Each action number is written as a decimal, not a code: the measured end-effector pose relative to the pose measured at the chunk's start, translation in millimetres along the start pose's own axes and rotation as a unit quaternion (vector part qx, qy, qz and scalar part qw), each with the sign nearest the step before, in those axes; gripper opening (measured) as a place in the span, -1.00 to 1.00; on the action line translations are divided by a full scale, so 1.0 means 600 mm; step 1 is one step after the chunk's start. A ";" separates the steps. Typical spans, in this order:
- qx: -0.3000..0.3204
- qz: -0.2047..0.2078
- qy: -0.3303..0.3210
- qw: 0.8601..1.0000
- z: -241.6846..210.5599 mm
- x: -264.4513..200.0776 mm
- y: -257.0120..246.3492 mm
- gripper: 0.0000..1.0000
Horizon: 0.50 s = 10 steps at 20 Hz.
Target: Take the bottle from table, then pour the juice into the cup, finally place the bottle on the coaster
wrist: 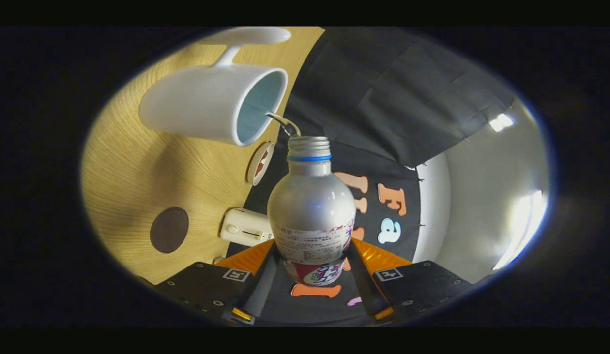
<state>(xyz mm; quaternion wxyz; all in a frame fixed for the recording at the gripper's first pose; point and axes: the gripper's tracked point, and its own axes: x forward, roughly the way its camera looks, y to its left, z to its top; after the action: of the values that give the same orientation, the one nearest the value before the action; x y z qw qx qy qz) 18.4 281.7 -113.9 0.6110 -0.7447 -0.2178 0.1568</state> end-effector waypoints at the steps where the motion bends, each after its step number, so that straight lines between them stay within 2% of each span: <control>1: 0.000 -0.003 -0.001 1.000 0.002 0.002 -0.002 0.53; 10: -0.042 -0.025 -0.007 0.999 0.005 -0.001 -0.019 0.53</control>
<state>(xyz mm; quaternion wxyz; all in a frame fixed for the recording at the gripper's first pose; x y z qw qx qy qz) 15.2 285.6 -103.4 0.5818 -0.7625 -0.2474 0.1376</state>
